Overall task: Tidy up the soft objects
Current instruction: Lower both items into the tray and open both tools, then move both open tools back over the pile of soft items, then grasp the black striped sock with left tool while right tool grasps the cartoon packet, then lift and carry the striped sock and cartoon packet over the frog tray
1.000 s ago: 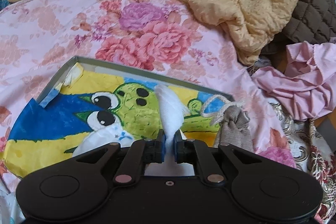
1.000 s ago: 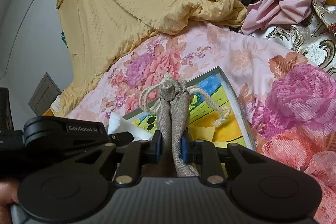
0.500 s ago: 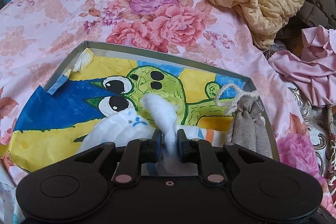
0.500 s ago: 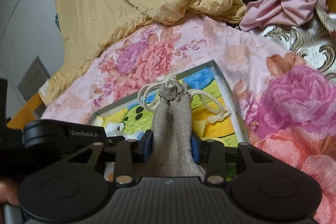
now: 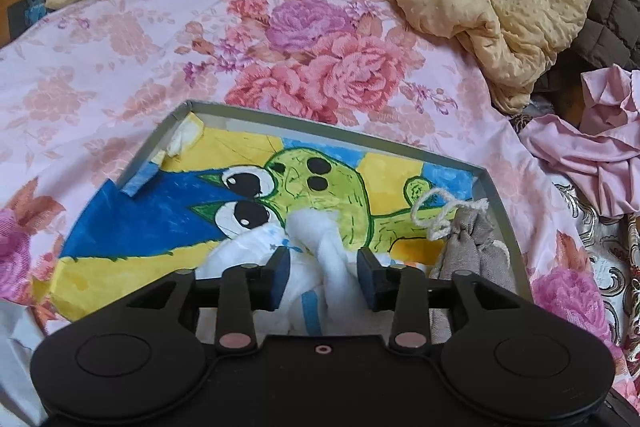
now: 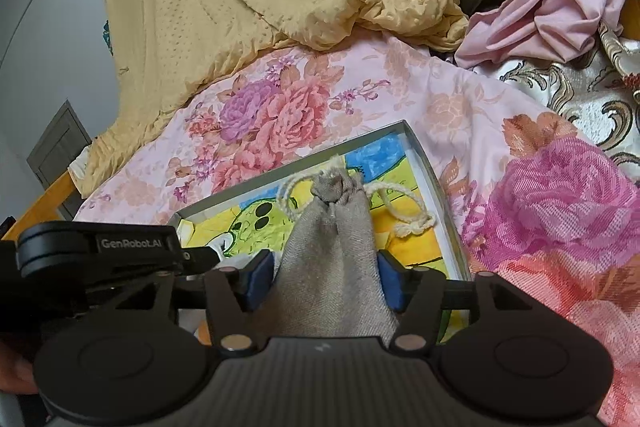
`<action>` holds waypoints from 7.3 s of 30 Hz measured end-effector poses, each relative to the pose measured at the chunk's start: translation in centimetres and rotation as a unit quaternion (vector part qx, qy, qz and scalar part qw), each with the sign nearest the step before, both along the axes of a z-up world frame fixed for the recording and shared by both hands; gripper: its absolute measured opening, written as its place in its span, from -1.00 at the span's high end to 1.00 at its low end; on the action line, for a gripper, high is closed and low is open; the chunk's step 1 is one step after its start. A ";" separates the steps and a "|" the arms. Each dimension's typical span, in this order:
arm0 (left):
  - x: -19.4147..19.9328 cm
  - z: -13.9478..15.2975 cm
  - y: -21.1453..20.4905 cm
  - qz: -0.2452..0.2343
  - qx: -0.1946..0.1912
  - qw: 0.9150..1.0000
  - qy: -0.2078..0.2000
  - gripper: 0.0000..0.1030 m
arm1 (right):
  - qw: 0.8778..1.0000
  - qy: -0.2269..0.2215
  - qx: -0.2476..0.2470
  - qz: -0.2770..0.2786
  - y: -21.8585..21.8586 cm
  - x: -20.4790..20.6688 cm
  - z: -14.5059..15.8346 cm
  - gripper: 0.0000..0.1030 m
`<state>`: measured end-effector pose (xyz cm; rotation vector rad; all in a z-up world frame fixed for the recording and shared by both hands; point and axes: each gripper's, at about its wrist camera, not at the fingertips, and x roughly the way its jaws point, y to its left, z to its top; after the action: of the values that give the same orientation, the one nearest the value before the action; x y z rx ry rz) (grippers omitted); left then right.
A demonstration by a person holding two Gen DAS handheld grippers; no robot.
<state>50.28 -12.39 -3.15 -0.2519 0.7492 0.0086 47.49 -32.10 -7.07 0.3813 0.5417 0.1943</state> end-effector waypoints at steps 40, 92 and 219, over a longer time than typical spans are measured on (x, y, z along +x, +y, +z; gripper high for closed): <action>-23.3 6.3 7.8 0.003 0.041 0.992 -0.122 -0.98 | 0.986 -0.092 -0.123 -0.056 2.5 -23.0 6.0 -0.99; -34.8 -0.2 17.7 -0.094 0.125 0.978 -0.136 -0.98 | 0.970 -0.024 -0.235 0.061 15.8 -35.1 -0.4 -0.99; -33.7 6.2 14.2 -0.160 -0.053 0.979 -0.116 0.96 | 0.935 -0.123 -0.321 0.090 17.1 -34.0 0.6 0.67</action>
<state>16.58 1.81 3.07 -0.2269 0.5509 -0.3617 13.51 -15.01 -6.42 -0.3293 0.3633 0.2261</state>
